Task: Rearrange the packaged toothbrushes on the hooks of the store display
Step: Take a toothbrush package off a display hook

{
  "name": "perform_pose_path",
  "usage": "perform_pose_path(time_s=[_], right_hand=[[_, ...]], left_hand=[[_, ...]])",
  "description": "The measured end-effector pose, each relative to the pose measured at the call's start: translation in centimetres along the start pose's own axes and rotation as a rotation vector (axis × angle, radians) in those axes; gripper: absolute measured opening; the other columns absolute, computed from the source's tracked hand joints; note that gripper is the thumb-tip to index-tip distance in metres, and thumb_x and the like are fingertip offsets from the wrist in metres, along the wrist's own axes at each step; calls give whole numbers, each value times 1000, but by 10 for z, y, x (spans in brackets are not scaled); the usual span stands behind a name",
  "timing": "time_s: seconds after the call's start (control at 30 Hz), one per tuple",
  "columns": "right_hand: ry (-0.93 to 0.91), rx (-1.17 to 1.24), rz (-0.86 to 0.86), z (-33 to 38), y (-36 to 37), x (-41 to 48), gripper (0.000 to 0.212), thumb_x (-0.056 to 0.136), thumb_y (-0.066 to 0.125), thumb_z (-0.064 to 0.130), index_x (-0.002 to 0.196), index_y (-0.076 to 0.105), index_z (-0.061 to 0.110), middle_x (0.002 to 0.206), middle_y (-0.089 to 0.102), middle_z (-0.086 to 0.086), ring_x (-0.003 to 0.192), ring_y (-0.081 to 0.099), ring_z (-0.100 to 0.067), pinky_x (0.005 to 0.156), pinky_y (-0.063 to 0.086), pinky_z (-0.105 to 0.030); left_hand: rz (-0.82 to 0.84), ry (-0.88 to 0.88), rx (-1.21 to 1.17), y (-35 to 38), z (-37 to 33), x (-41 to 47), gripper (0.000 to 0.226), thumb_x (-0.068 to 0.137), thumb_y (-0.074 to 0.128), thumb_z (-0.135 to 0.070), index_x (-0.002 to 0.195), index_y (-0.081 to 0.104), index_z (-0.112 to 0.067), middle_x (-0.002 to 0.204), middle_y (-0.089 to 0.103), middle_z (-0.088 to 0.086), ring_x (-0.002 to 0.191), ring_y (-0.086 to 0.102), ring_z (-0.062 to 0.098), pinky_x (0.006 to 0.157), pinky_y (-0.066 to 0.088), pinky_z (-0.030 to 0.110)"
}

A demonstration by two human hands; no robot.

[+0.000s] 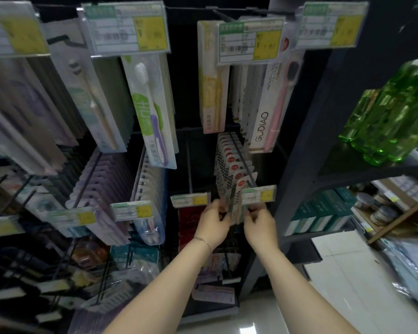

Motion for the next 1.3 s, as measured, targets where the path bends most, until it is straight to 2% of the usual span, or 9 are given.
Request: perform_pose_path(time_s=[0.07,0.13,0.23,0.37,0.63,0.8,0.93,1.13,1.3], right_hand=[[-90,-194,11,8,5,-14,18,97,51,26,111,55,14,108,58,-6,96,60,-27,77,52,-39],[-202,-350,-14,18,7,-31,21,95,52,24,112,55,13,108,56,-6,95,59,-28,75,51,-40],[-304,-511,-84,26,12,-58,22,90,56,23,111,58,14,103,59,-5,96,58,-28,77,46,-41],[-317,-622,-126,20,23,-93,29,86,62,23,114,61,17,101,61,-4,95,57,-29,78,45,-43],[-265,-691,-215,-18,44,-159,28,77,71,18,104,63,16,90,59,-5,86,57,-30,71,44,-41],[-167,-703,-175,-51,63,-185,34,75,72,18,108,64,15,93,61,-7,89,58,-32,74,45,-43],[-120,-713,-141,-82,81,-203,36,74,72,19,108,63,16,93,59,-8,90,57,-33,72,42,-41],[-77,-732,-69,-142,112,-222,29,75,67,17,104,62,15,91,59,-8,87,57,-33,69,41,-39],[-52,-738,-8,-212,140,-233,30,75,67,15,105,64,16,89,60,-7,85,57,-32,69,42,-40]], left_hand=[[31,54,179,-1,4,-8,28,98,55,-23,125,55,-18,124,59,1,111,58,16,98,51,35],[24,110,386,-7,6,-18,29,98,51,-27,125,54,-20,123,57,1,110,58,19,94,51,42],[39,182,543,-12,11,-39,28,97,48,-28,124,52,-21,119,57,2,108,58,22,89,50,43],[82,257,722,-10,31,-66,26,97,47,-33,120,49,-23,115,57,0,107,55,24,81,41,40],[245,310,782,4,90,-115,27,98,46,-31,122,47,-20,120,54,1,116,51,24,84,36,39],[345,314,818,14,129,-137,35,96,47,-30,130,45,-21,124,55,3,117,51,26,89,39,41],[399,315,834,25,162,-150,33,95,48,-30,127,47,-20,122,55,3,115,52,28,91,40,43],[474,278,871,56,219,-168,37,93,53,-24,128,51,-16,121,57,7,114,54,32,89,40,42],[551,242,898,101,284,-186,37,94,48,-22,131,48,-16,122,57,6,111,55,30,89,39,41]])
Point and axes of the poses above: each hand's wrist, its own x-axis towards the middle knuckle, its own y-axis out of the palm, z = x × y, the point moved 10 cm from there along x, towards the middle knuckle
